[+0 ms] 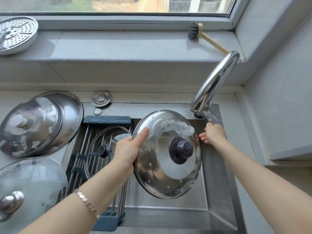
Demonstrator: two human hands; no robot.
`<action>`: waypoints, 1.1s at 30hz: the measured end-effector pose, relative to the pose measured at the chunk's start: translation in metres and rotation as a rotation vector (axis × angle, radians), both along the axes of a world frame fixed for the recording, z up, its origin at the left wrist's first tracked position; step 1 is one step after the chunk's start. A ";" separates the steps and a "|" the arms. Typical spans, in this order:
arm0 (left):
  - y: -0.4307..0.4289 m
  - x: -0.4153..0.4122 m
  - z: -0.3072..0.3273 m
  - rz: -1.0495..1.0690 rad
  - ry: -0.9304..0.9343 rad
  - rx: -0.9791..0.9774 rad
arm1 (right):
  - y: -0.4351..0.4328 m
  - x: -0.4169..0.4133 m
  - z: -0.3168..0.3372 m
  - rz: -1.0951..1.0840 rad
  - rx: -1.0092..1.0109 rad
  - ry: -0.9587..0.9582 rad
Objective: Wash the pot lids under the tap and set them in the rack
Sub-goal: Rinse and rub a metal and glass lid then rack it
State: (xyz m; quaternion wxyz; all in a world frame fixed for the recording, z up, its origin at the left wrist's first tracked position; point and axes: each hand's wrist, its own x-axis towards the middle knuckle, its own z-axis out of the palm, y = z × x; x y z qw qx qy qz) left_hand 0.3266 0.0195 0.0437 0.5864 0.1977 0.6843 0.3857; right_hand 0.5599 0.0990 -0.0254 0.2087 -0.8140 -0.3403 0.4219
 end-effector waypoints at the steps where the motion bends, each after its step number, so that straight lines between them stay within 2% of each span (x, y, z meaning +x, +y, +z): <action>1: -0.001 0.000 0.000 0.002 -0.004 0.002 | -0.001 0.001 -0.001 0.009 0.000 -0.004; 5: -0.003 -0.001 -0.001 0.009 -0.013 0.004 | -0.003 0.003 0.001 0.032 -0.044 -0.028; 10: -0.005 0.001 0.000 0.008 0.024 0.047 | -0.015 -0.026 0.029 0.122 -0.051 -0.250; 13: -0.009 0.006 0.004 -0.001 0.115 0.101 | -0.041 -0.066 0.057 0.352 0.022 -0.154; 15: -0.012 0.012 0.003 -0.027 0.214 0.146 | -0.063 -0.091 0.070 0.608 0.119 -0.158; 17: -0.017 0.015 0.003 -0.004 0.216 0.151 | -0.080 -0.109 0.079 0.815 0.220 -0.162; 18: -0.019 0.015 0.003 0.018 0.210 0.159 | -0.082 -0.114 0.080 0.850 0.248 -0.153; 20: -0.023 0.016 0.003 0.045 0.217 0.165 | -0.073 -0.119 0.078 0.722 0.298 -0.126; 22: -0.025 0.017 0.006 0.051 0.234 0.192 | -0.059 -0.120 0.077 0.406 0.281 -0.083; 23: -0.026 0.017 0.008 0.060 0.247 0.204 | -0.060 -0.124 0.080 0.342 0.273 -0.081; 24: -0.024 0.017 0.009 0.081 0.250 0.200 | -0.068 -0.130 0.082 0.379 0.304 -0.112; 27: -0.020 0.010 0.010 0.135 0.186 0.168 | -0.104 -0.145 0.082 0.706 0.542 -0.228; 28: -0.020 0.009 0.010 0.141 0.172 0.177 | -0.102 -0.143 0.081 0.718 0.563 -0.229; 29: -0.021 0.008 0.009 0.129 0.174 0.182 | -0.093 -0.140 0.078 0.661 0.526 -0.212; 32: -0.028 0.010 0.008 0.081 0.216 0.221 | -0.058 -0.132 0.085 0.253 0.230 -0.043; 33: -0.029 0.011 0.008 0.086 0.216 0.226 | -0.062 -0.136 0.089 0.246 0.228 -0.048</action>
